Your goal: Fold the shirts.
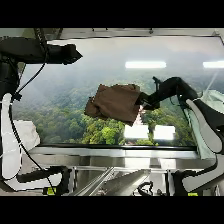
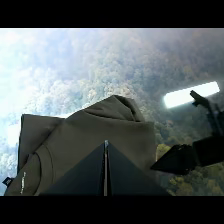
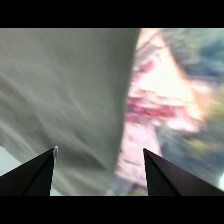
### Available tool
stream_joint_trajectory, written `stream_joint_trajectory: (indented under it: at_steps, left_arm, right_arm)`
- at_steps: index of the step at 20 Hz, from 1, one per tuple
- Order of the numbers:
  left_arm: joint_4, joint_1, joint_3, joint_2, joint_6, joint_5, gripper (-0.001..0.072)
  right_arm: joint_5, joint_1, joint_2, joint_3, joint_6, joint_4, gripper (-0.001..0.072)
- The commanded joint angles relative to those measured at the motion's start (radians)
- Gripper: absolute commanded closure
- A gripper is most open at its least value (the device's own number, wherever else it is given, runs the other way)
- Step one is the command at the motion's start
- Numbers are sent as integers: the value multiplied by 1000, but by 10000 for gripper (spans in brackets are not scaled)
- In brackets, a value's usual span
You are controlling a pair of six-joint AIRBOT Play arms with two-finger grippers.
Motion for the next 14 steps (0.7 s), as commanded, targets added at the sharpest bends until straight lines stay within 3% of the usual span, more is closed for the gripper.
stream_joint_trajectory:
  at_steps: [1, 5, 6, 7, 14]
  left_arm:
    - [2, -2, 0, 0, 0, 0, 696]
    - [2, -2, 0, 1, 0, 0, 696]
    - [2, -2, 0, 0, 0, 0, 696]
    - [2, -2, 0, 1, 0, 0, 696]
    - [2, -2, 0, 0, 0, 27, 696]
  right_arm:
    - [61, 47, -66, -38, -60, 136, 101]
    - [145, 111, -76, -35, -60, 148, 123]
    - [150, 116, -76, -31, -68, 156, 368]
    - [140, 117, -74, -18, -83, 158, 694]
    - [83, -31, 187, 137, -74, 154, 690]
